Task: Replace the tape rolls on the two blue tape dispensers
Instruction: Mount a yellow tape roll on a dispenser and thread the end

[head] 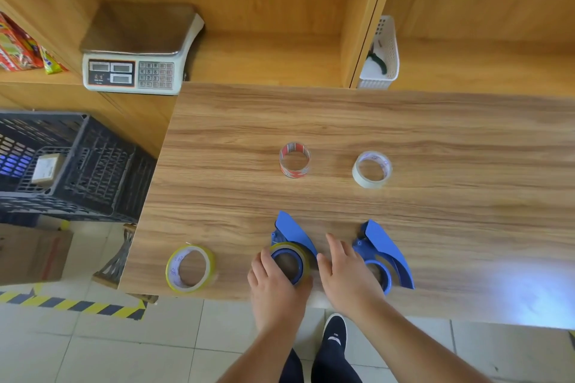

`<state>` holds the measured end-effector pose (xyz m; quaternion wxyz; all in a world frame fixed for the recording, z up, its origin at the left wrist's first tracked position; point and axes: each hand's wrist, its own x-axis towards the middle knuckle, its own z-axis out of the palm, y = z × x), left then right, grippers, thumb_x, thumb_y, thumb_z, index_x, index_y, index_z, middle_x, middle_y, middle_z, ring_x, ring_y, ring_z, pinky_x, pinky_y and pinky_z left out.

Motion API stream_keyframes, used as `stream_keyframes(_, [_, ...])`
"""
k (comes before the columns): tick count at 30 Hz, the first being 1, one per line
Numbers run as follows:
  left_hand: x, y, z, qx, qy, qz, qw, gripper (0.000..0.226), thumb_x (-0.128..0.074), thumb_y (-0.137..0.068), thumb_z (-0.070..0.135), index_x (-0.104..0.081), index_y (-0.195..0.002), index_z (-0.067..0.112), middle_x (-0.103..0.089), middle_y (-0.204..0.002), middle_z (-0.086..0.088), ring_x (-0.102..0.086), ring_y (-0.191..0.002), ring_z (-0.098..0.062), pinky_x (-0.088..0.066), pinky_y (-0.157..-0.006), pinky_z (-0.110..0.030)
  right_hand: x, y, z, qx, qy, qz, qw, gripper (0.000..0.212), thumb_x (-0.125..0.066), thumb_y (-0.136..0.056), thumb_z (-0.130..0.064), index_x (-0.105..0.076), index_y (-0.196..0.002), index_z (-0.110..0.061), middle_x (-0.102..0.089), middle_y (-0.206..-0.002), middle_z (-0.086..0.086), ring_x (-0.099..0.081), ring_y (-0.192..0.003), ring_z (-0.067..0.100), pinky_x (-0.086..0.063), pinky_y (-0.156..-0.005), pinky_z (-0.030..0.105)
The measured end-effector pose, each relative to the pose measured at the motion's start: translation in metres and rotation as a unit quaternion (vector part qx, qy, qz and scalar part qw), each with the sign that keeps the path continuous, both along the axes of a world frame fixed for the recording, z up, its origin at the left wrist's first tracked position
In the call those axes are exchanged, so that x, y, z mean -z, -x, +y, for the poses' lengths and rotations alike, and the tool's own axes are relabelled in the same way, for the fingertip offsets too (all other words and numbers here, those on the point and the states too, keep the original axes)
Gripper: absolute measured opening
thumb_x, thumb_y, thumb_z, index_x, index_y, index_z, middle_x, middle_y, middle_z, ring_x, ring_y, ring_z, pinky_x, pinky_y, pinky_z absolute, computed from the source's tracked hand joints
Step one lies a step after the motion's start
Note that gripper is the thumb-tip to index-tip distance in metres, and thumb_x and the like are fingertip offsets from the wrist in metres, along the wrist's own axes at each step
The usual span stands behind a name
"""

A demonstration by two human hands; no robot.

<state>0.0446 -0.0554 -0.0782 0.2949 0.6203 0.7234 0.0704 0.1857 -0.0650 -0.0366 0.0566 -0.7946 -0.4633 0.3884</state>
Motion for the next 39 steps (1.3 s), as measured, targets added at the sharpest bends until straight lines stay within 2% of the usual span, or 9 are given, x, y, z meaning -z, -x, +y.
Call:
stream_keyframes(4, [-0.004,0.001,-0.001,-0.01,0.008,0.004,1.0,0.11,-0.075,-0.066,0.071,-0.025,-0.15,0.021,-0.04,-0.146,0.0,-0.042,-0.131,-0.025,-0.048,-0.102,-0.04,-0.002,0.006,0.005,-0.012,-0.005,-0.008,1.0,0.059,-0.031,-0.105,-0.049,-0.018,-0.159,-0.027,-0.037,-0.157,0.001,-0.033,-0.144,0.024,-0.042,-0.109,0.042])
stream_keyframes(7, [-0.015,0.014,0.001,-0.003,-0.017,0.009,1.0,0.109,-0.069,-0.065,0.078,-0.029,-0.15,0.023,-0.039,-0.148,0.001,-0.042,-0.135,-0.024,-0.045,-0.105,-0.042,-0.007,0.017,0.011,-0.031,-0.032,-0.032,0.999,0.06,-0.034,-0.103,-0.05,-0.02,-0.157,-0.027,-0.035,-0.156,-0.001,-0.033,-0.141,0.026,-0.04,-0.111,0.042])
stream_keyframes(12, [-0.027,0.067,0.016,0.03,-0.067,0.056,0.996,0.107,-0.07,-0.068,0.074,-0.034,-0.152,0.02,-0.042,-0.155,-0.005,-0.041,-0.142,-0.027,-0.041,-0.112,-0.043,-0.018,0.048,0.029,-0.078,-0.067,-0.072,0.992,0.067,-0.027,-0.096,-0.058,-0.025,-0.154,-0.025,-0.033,-0.159,0.001,-0.031,-0.141,0.027,-0.035,-0.116,0.043])
stream_keyframes(15, [-0.031,0.109,0.028,0.016,-0.087,0.091,0.992,0.108,-0.069,-0.067,0.075,-0.035,-0.153,0.018,-0.042,-0.156,-0.007,-0.037,-0.146,-0.028,-0.039,-0.114,-0.045,-0.025,0.074,0.043,-0.1,-0.062,-0.06,0.991,0.067,-0.032,-0.099,-0.057,-0.02,-0.158,-0.028,-0.019,-0.167,0.001,-0.019,-0.151,0.027,-0.029,-0.12,0.045])
stream_keyframes(18, [-0.03,0.147,0.037,-0.025,-0.062,0.087,0.994,0.112,-0.075,-0.067,0.068,-0.028,-0.154,0.017,-0.034,-0.16,-0.007,-0.029,-0.149,-0.028,-0.033,-0.117,-0.045,-0.03,0.101,0.053,-0.123,-0.055,-0.054,0.989,0.069,-0.037,-0.101,-0.056,-0.016,-0.16,-0.028,-0.013,-0.169,0.003,-0.013,-0.155,0.028,-0.026,-0.123,0.044])
stream_keyframes(22, [-0.021,0.179,0.046,-0.083,-0.022,0.068,0.994,0.12,-0.079,-0.058,0.066,-0.026,-0.152,0.013,-0.037,-0.156,-0.011,-0.034,-0.145,-0.032,-0.036,-0.115,-0.047,-0.026,0.129,0.06,-0.144,-0.045,-0.05,0.987,0.069,-0.037,-0.1,-0.058,-0.015,-0.159,-0.03,-0.012,-0.17,0.002,-0.013,-0.155,0.028,-0.026,-0.122,0.044])
stream_keyframes(28, [-0.007,0.19,0.056,-0.058,0.026,0.01,0.998,0.13,-0.081,-0.061,0.064,-0.011,-0.159,0.014,-0.027,-0.161,-0.007,-0.024,-0.148,-0.028,-0.032,-0.12,-0.042,-0.013,0.148,0.063,-0.138,-0.032,-0.038,0.989,0.071,-0.036,-0.099,-0.059,-0.012,-0.16,-0.03,-0.009,-0.171,0.0,-0.011,-0.156,0.028,-0.021,-0.125,0.046])
stream_keyframes(34, [-0.004,0.187,0.07,-0.02,0.053,-0.005,0.998,0.116,-0.085,-0.074,0.042,-0.013,-0.16,0.014,-0.027,-0.161,-0.006,-0.028,-0.146,-0.03,-0.034,-0.117,-0.04,-0.013,0.151,0.067,-0.134,-0.025,-0.041,0.99,0.07,-0.035,-0.1,-0.058,-0.012,-0.16,-0.03,-0.008,-0.171,0.0,-0.009,-0.157,0.027,-0.019,-0.126,0.045])
stream_keyframes(39, [-0.013,0.184,0.072,-0.022,0.058,-0.019,0.998,0.106,-0.082,-0.074,0.04,-0.02,-0.156,0.014,-0.034,-0.153,-0.004,-0.033,-0.14,-0.028,-0.039,-0.113,-0.041,-0.016,0.147,0.067,-0.123,-0.028,-0.038,0.991,0.069,-0.035,-0.101,-0.058,-0.013,-0.16,-0.031,-0.008,-0.171,-0.001,-0.01,-0.156,0.026,-0.02,-0.125,0.044])
